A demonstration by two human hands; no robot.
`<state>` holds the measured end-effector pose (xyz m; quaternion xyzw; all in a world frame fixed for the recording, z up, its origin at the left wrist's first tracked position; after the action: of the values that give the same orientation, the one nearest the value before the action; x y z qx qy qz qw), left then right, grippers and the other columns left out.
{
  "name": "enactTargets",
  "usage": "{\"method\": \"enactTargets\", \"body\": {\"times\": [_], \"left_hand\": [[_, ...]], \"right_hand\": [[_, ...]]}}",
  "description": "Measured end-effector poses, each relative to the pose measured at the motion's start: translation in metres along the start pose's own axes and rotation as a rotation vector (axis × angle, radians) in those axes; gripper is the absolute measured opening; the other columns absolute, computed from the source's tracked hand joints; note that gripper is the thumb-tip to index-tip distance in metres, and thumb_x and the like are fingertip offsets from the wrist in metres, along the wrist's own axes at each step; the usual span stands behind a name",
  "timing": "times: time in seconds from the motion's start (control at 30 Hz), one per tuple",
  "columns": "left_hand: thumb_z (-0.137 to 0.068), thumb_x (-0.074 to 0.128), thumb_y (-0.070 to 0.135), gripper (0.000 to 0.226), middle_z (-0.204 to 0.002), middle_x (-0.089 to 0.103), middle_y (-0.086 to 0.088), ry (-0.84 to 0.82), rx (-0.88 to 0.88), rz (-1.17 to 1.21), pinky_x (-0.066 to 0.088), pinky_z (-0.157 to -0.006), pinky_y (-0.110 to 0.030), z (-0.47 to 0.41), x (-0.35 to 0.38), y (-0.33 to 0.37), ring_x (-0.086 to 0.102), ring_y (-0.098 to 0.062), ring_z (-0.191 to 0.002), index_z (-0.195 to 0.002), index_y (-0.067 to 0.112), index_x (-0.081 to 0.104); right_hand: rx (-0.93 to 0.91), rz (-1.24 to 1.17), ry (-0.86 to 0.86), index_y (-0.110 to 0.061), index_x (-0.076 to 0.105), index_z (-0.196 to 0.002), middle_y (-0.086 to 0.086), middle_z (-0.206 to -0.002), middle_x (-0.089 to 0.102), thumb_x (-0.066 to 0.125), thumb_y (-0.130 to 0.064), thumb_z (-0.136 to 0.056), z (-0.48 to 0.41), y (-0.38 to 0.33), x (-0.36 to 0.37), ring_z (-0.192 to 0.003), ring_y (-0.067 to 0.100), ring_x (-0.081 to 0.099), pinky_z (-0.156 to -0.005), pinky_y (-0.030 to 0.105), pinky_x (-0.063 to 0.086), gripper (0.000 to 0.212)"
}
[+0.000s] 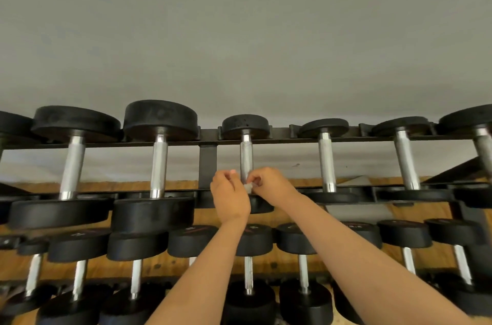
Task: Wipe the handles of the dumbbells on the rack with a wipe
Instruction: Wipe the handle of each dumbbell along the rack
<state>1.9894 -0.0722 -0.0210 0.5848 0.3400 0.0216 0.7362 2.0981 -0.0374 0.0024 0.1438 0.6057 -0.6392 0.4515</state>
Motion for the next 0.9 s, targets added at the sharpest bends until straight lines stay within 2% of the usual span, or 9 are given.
{"method": "enactTargets", "body": {"times": [0.17, 0.3, 0.4, 0.5, 0.63, 0.73, 0.83, 0.9], "left_hand": [[-0.103, 0.039, 0.030, 0.019, -0.101, 0.056, -0.003, 0.061, -0.034, 0.047, 0.038, -0.072, -0.023, 0.001, 0.001, -0.004, 0.053, -0.016, -0.091, -0.105, 0.015, 0.051], [-0.102, 0.039, 0.033, 0.018, -0.098, 0.058, -0.007, 0.074, -0.094, 0.108, 0.042, -0.072, -0.027, -0.002, 0.003, -0.011, 0.058, -0.021, -0.091, -0.100, 0.018, 0.050], [-0.102, 0.040, 0.031, 0.018, -0.099, 0.058, -0.007, 0.085, -0.085, 0.101, 0.040, -0.068, -0.023, -0.001, 0.004, -0.010, 0.057, -0.019, -0.089, -0.102, 0.017, 0.050], [-0.102, 0.041, 0.031, 0.018, -0.100, 0.059, -0.007, 0.099, -0.088, 0.082, 0.037, -0.065, -0.020, -0.002, 0.004, -0.011, 0.056, -0.018, -0.088, -0.103, 0.016, 0.051], [-0.101, 0.042, 0.030, 0.015, -0.102, 0.060, -0.007, 0.106, -0.084, 0.075, 0.038, -0.067, -0.021, -0.002, 0.004, -0.011, 0.057, -0.017, -0.089, -0.103, 0.018, 0.050], [-0.101, 0.043, 0.030, 0.012, -0.100, 0.060, -0.006, 0.104, -0.074, 0.068, 0.038, -0.068, -0.020, -0.001, 0.004, -0.008, 0.057, -0.017, -0.090, -0.102, 0.019, 0.049], [-0.101, 0.042, 0.030, 0.012, -0.099, 0.060, -0.005, 0.104, -0.077, 0.060, 0.037, -0.064, -0.016, -0.001, 0.003, -0.008, 0.058, -0.017, -0.089, -0.102, 0.020, 0.048], [-0.101, 0.042, 0.031, 0.015, -0.099, 0.060, -0.005, 0.102, -0.080, 0.051, 0.037, -0.064, -0.014, -0.001, 0.003, -0.009, 0.058, -0.016, -0.089, -0.104, 0.018, 0.050]], "right_hand": [[-0.026, 0.004, 0.010, -0.011, 0.068, -0.090, 0.004, -0.090, 0.065, 0.060, -0.006, -0.088, -0.002, 0.003, 0.003, -0.085, 0.018, 0.060, -0.083, 0.036, 0.052, 0.010], [-0.054, 0.035, 0.072, -0.010, 0.067, -0.092, -0.001, -0.088, 0.058, 0.058, -0.003, -0.088, -0.003, 0.002, 0.004, -0.081, 0.012, 0.053, -0.072, 0.024, 0.042, 0.012], [-0.060, 0.013, 0.140, -0.011, 0.067, -0.092, 0.004, -0.094, 0.064, 0.061, -0.007, -0.089, -0.008, 0.003, 0.004, -0.083, 0.014, 0.056, -0.076, 0.028, 0.049, 0.008], [-0.035, -0.033, 0.197, -0.012, 0.068, -0.092, 0.004, -0.095, 0.063, 0.062, -0.007, -0.088, -0.005, 0.005, 0.009, -0.081, 0.012, 0.055, -0.075, 0.023, 0.046, 0.008], [0.001, -0.106, 0.121, -0.009, 0.070, -0.091, 0.006, -0.094, 0.067, 0.062, -0.002, -0.088, -0.001, 0.012, 0.011, -0.081, 0.014, 0.059, -0.080, 0.025, 0.049, 0.011], [0.022, -0.123, 0.159, -0.011, 0.070, -0.090, 0.004, -0.090, 0.067, 0.063, -0.006, -0.089, -0.011, 0.011, 0.006, -0.078, 0.011, 0.058, -0.074, 0.024, 0.049, 0.008], [0.068, -0.191, 0.225, -0.011, 0.069, -0.091, 0.000, -0.090, 0.065, 0.063, -0.008, -0.089, -0.018, 0.008, 0.000, -0.078, 0.007, 0.057, -0.069, 0.015, 0.046, 0.008], [0.081, -0.232, 0.204, -0.012, 0.070, -0.091, -0.002, -0.089, 0.066, 0.064, -0.008, -0.089, -0.017, 0.010, 0.001, -0.078, 0.005, 0.058, -0.068, 0.013, 0.045, 0.008]]}}
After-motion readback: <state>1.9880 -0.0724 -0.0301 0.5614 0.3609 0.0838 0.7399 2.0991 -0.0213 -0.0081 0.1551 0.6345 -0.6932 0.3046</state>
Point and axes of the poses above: each hand's wrist, its own z-axis away from the middle knuckle, its own x-axis out of the palm, y = z × x, the point moved 3 cm from there along -z, towards the middle knuckle
